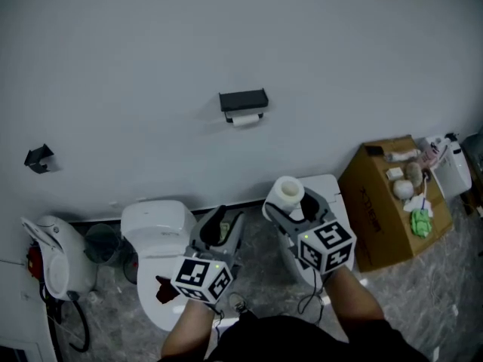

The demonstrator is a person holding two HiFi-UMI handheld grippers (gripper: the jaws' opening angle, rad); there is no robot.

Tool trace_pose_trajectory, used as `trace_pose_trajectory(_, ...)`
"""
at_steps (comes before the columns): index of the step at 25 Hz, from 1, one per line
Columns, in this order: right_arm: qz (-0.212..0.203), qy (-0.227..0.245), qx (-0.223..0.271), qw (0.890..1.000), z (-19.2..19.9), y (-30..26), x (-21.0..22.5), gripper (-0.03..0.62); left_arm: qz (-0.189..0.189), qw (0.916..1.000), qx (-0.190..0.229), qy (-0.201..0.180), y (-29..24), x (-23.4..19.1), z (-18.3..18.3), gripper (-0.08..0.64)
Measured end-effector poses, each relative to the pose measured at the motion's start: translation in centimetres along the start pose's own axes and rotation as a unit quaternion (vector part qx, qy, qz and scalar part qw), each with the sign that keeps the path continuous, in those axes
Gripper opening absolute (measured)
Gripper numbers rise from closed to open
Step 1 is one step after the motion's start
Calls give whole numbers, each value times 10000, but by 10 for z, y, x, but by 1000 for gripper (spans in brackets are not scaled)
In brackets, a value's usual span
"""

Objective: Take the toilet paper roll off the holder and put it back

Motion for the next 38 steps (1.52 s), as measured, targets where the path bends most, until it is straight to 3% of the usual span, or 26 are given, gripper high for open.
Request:
trace_pose_trajectory(4,-15,93,-9,10000,-20,-42,-22,305,11,10000,62,27,5,-45,-14,163)
trace_pose_trajectory(12,-199,150,157,9996,-30,-62,-36,305,-75,9995,151,-264,10,-56,-24,163)
trace_pose_trajectory(18,-359,140,158,9991,-50,-110,-55,305,-206,9992,19,-330,13,-103,-34,163)
trace_pose_trajectory(26,-559,116,219,9981,-66,-153,-9,305,-391,9986,-89,-340,-40,-125,-39,163)
trace_pose_trajectory(38,-810,284,335,9957,-112,-224,95,305,-674,9971,-3,-363,-154,-155,-70,163)
Point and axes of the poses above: the fingertips, and each gripper's own axes: y backward along the fingers, x to its right, z out of its underside, the point moved 1 cm from there along y, backward along the fingers, and after that the axes turned 8 degrees about -x, right-handed, at the moved point
